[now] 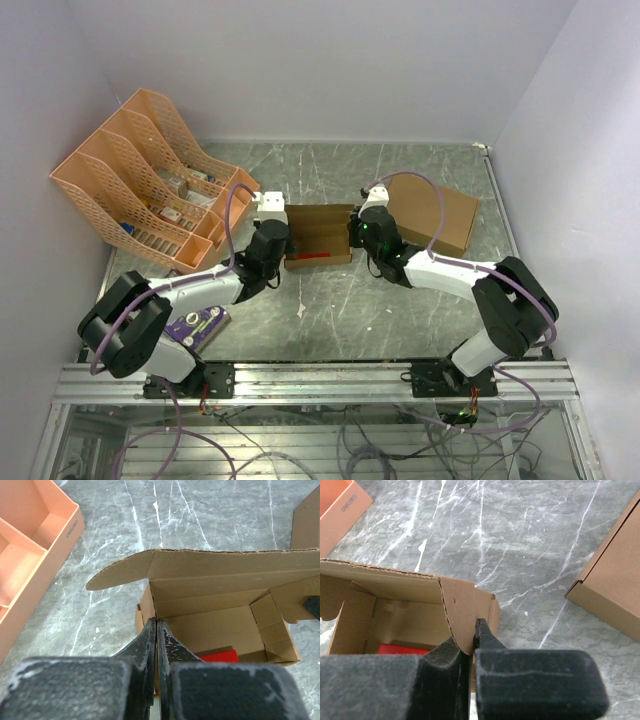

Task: Fold the paper box

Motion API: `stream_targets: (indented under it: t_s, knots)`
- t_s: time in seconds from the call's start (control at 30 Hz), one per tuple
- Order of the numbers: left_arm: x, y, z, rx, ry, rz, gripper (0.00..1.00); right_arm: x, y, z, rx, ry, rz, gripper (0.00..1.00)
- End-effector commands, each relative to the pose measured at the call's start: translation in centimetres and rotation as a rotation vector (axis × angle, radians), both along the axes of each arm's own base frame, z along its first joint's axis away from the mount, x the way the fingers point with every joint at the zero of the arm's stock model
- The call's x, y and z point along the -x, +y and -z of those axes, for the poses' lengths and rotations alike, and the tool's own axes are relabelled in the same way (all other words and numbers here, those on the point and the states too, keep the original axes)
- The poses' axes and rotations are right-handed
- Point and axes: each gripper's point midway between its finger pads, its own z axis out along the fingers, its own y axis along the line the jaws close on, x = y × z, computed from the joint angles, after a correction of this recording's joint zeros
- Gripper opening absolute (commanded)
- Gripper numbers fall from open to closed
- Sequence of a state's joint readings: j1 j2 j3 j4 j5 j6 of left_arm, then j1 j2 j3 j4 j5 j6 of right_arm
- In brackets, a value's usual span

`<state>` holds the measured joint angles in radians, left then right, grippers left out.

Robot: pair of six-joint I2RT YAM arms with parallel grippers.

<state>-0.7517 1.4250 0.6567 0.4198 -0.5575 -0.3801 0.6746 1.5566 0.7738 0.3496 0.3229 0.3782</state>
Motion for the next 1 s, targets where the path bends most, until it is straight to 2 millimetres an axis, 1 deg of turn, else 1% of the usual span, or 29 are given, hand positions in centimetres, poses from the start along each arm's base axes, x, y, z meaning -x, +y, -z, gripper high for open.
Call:
stream_targets:
  t_s: [0.0, 0.2, 0.33, 0.57, 0.77, 0.97]
  knots:
    - [0.3, -0.7, -1.4, 0.040, -0.046, 0.020, 0.07, 1.3, 0.6, 0.6, -0.029, 0.046, -0.020, 0.00]
    - [0.6, -0.5, -1.6, 0.036, -0.051, 0.022, 0.07, 1.8, 0.8, 1.0, -0.024, 0.052, -0.037, 0.00]
    - [0.8, -0.6, -1.4, 0.035, -0.047, 0.024, 0.07, 2.1, 0.7, 0.9, -0.021, 0.043, -0.045, 0.01]
    - [1.5, -1.1, -0.5, 0.022, -0.038, 0.026, 0.07, 2.5, 0.6, 1.4, -0.006, 0.044, -0.061, 0.03]
    - [2.1, -0.7, 0.1, 0.020, -0.035, 0.015, 0.07, 3.0, 0.6, 2.2, -0.002, 0.063, -0.069, 0.03]
    - [2.5, -0.5, 0.5, 0.017, -0.029, 0.012, 0.07, 3.7, 0.0, 2.8, 0.031, 0.074, -0.081, 0.03]
